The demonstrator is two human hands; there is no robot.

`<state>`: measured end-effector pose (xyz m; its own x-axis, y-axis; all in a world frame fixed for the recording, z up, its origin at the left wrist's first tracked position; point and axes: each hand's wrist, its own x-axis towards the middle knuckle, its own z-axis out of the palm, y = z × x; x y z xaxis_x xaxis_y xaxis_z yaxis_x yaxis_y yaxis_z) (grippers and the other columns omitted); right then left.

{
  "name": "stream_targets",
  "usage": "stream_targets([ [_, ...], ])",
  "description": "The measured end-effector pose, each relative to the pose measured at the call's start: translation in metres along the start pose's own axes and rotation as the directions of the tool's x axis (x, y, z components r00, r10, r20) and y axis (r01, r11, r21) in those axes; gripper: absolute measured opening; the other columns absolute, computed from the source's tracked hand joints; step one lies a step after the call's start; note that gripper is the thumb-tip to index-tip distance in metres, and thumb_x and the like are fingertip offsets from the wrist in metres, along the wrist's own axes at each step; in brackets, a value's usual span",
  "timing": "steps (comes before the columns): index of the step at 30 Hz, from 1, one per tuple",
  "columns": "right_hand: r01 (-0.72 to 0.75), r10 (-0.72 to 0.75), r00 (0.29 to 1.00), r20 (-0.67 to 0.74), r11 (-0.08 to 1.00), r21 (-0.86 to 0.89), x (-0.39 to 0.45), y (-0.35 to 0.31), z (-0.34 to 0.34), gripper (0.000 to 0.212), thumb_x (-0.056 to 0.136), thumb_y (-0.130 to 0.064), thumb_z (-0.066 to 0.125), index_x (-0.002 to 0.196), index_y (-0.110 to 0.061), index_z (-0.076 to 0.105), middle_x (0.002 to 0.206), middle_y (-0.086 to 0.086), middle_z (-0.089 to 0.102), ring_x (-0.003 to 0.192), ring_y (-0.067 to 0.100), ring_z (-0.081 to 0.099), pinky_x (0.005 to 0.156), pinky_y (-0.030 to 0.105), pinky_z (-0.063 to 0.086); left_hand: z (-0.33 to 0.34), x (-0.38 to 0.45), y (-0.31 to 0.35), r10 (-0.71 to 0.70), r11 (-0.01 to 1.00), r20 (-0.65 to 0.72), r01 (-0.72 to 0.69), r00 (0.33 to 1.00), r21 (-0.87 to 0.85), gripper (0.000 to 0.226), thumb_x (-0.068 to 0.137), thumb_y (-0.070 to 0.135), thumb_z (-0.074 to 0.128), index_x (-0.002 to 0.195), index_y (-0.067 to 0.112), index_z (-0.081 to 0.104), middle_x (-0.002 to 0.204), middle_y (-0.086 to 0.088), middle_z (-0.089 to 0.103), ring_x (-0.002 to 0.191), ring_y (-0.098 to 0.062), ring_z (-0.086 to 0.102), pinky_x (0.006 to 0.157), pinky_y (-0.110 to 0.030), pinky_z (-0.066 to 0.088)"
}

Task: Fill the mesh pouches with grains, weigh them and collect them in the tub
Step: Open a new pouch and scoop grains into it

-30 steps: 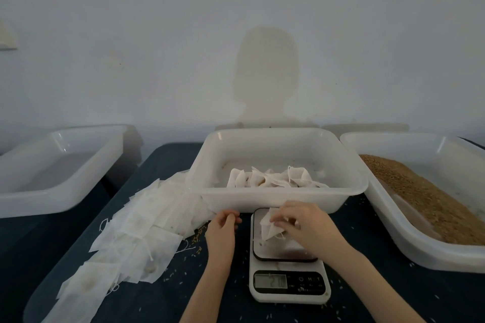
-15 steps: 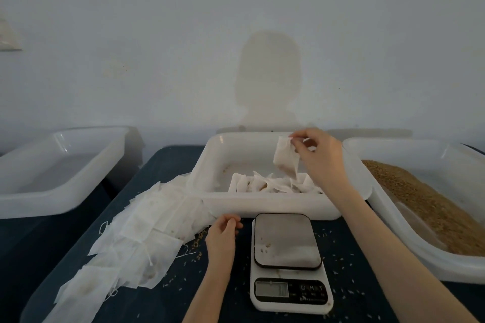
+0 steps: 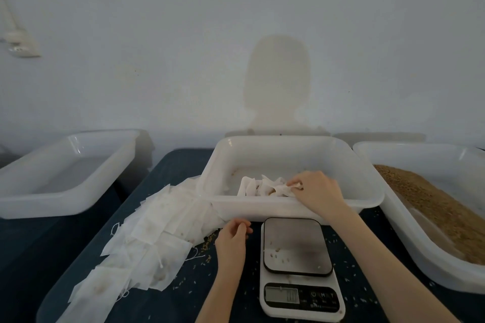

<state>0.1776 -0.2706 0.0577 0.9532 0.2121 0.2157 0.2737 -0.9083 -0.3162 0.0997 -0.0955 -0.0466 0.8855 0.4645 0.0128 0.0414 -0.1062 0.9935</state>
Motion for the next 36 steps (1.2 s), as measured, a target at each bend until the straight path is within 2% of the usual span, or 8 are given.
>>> stream_targets([
  [5,0.131,-0.12,0.989,-0.081,0.981,0.145,-0.012,-0.005,-0.003,0.027,0.095,-0.021,0.051,0.115,-0.028,0.068,0.12,-0.011,0.064,0.112,0.013,0.056,0.091,0.031,0.046,-0.007,0.007,0.004,0.133,0.967,-0.126,-0.101,0.983,0.233,0.022,0.094,0.019,0.053,0.075,0.024,0.061,0.064,0.001,0.063,0.047,-0.003,0.042,0.046,-0.014,0.035],
  [10,0.31,-0.297,0.95,-0.099,0.934,0.176,-0.025,-0.015,0.004,0.021,0.093,-0.02,0.055,0.104,-0.026,0.072,0.112,-0.015,0.067,0.11,0.005,0.055,0.092,0.02,0.039,-0.04,0.027,0.019,0.317,0.861,-0.323,-0.128,0.892,0.492,0.021,0.094,0.02,0.051,0.075,0.026,0.057,0.064,0.007,0.056,0.061,-0.008,0.05,0.054,-0.02,0.033],
  [12,0.362,-0.345,0.931,-0.117,0.909,0.208,-0.031,-0.021,0.009,0.019,0.092,-0.019,0.057,0.101,-0.025,0.072,0.108,-0.014,0.068,0.106,0.006,0.057,0.09,0.021,0.041,-0.06,0.034,0.022,0.375,0.77,-0.331,-0.092,0.866,0.632,0.013,0.092,0.019,0.051,0.091,0.025,0.063,0.08,0.006,0.062,0.076,-0.009,0.051,0.057,-0.024,0.036],
  [16,0.424,-0.41,0.906,-0.109,0.881,0.208,-0.039,-0.035,0.018,0.019,0.093,-0.021,0.056,0.101,-0.027,0.073,0.104,-0.014,0.069,0.1,0.005,0.058,0.089,0.023,0.044,-0.096,0.048,0.018,0.348,0.477,-0.266,0.075,0.899,0.876,0.033,0.091,0.017,0.051,0.124,0.014,0.054,0.126,-0.006,0.056,0.114,-0.023,0.049,0.089,-0.036,0.041],
  [20,0.42,-0.414,0.907,-0.076,0.877,0.233,-0.043,-0.042,0.026,0.02,0.093,-0.022,0.055,0.101,-0.029,0.072,0.104,-0.017,0.068,0.098,0.001,0.057,0.084,0.015,0.04,-0.114,0.048,0.017,0.292,0.35,-0.202,0.092,0.935,0.932,0.02,0.097,0.027,0.044,0.105,0.022,0.061,0.093,0.006,0.061,0.083,-0.013,0.05,0.066,-0.025,0.039],
  [30,0.373,-0.397,0.918,0.017,0.876,0.307,-0.055,-0.048,0.033,0.02,0.093,-0.021,0.054,0.102,-0.027,0.071,0.1,-0.016,0.067,0.092,-0.001,0.056,0.086,0.017,0.045,-0.112,0.035,0.032,0.391,0.472,-0.242,0.032,0.888,0.881,0.021,0.097,0.016,0.048,0.1,0.02,0.069,0.082,0.0,0.065,0.073,-0.017,0.057,0.067,-0.029,0.047],
  [33,0.31,-0.354,0.935,0.032,0.857,0.411,-0.058,-0.05,0.034,0.025,0.093,-0.02,0.055,0.111,-0.031,0.069,0.103,-0.019,0.066,0.094,-0.007,0.057,0.086,0.009,0.044,-0.102,0.02,0.049,0.434,0.685,-0.327,-0.072,0.84,0.725,0.024,0.098,0.025,0.048,0.104,0.018,0.069,0.091,-0.003,0.068,0.083,-0.021,0.059,0.073,-0.031,0.043],
  [36,0.24,-0.313,0.948,0.053,0.816,0.526,-0.059,-0.056,0.035,0.03,0.094,-0.02,0.055,0.12,-0.032,0.062,0.099,-0.023,0.063,0.087,-0.014,0.054,0.081,0.007,0.044,-0.092,0.006,0.068,0.394,0.844,-0.293,-0.217,0.871,0.491,0.015,0.095,0.026,0.053,0.093,0.03,0.067,0.088,0.016,0.066,0.08,-0.006,0.056,0.075,-0.021,0.04],
])
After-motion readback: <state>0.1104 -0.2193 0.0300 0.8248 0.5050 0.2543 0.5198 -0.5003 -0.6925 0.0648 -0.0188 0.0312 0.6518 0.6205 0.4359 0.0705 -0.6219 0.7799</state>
